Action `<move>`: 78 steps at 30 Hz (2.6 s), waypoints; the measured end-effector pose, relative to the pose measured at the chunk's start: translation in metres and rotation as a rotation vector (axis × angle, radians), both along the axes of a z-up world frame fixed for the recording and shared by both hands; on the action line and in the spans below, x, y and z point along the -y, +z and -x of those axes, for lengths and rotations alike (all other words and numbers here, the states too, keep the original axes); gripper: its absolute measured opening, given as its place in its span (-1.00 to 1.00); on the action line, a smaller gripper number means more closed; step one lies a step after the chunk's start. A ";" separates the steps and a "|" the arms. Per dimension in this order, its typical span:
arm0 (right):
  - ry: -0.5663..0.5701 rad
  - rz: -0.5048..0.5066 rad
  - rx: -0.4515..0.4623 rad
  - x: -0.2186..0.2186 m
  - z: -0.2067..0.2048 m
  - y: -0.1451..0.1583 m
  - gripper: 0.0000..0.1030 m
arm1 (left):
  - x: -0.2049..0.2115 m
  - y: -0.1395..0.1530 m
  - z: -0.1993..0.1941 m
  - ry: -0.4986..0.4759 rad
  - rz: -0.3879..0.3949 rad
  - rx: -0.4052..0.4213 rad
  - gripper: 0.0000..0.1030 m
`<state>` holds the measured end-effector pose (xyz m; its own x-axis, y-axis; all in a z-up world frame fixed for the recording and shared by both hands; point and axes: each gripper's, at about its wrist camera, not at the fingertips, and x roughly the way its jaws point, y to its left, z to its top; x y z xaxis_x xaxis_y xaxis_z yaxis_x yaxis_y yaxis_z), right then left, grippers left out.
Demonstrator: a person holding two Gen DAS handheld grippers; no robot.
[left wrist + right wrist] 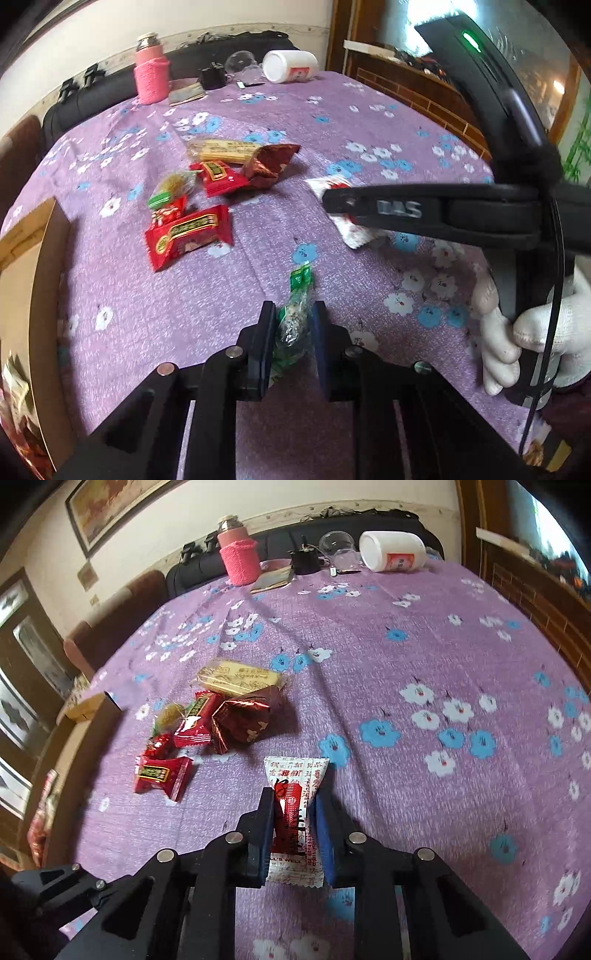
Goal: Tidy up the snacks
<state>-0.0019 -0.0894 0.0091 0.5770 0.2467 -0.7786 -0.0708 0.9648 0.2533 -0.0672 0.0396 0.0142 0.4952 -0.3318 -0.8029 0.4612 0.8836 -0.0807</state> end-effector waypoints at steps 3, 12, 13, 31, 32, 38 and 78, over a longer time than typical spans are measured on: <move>-0.010 -0.033 0.012 0.005 0.011 0.006 -0.58 | -0.016 0.012 0.005 0.037 0.048 0.010 -0.64; 0.088 -0.085 0.082 -0.029 0.036 0.049 -0.57 | -0.102 0.058 0.018 0.207 0.187 0.055 -0.63; 0.111 -0.085 0.089 -0.039 0.037 0.054 -0.57 | -0.118 0.063 0.017 0.237 0.193 0.062 -0.63; 0.453 -0.133 -0.047 -0.266 -0.016 0.049 -0.55 | -0.306 0.031 -0.070 0.583 0.215 -0.061 -0.63; 0.456 -0.125 -0.056 -0.273 -0.019 0.044 -0.55 | -0.309 0.027 -0.074 0.590 0.214 -0.069 -0.63; 0.448 -0.109 -0.092 -0.296 -0.036 0.019 -0.47 | -0.321 0.015 -0.091 0.624 0.233 -0.099 -0.60; 0.283 -0.240 -0.027 -0.061 -0.016 0.004 0.10 | -0.127 0.048 -0.097 0.322 0.289 -0.141 0.37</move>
<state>0.0136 -0.0280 0.0128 0.4395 0.5712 -0.6932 -0.3163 0.8207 0.4757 0.0295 0.1664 0.0619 0.5021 -0.3994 -0.7670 0.1335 0.9121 -0.3876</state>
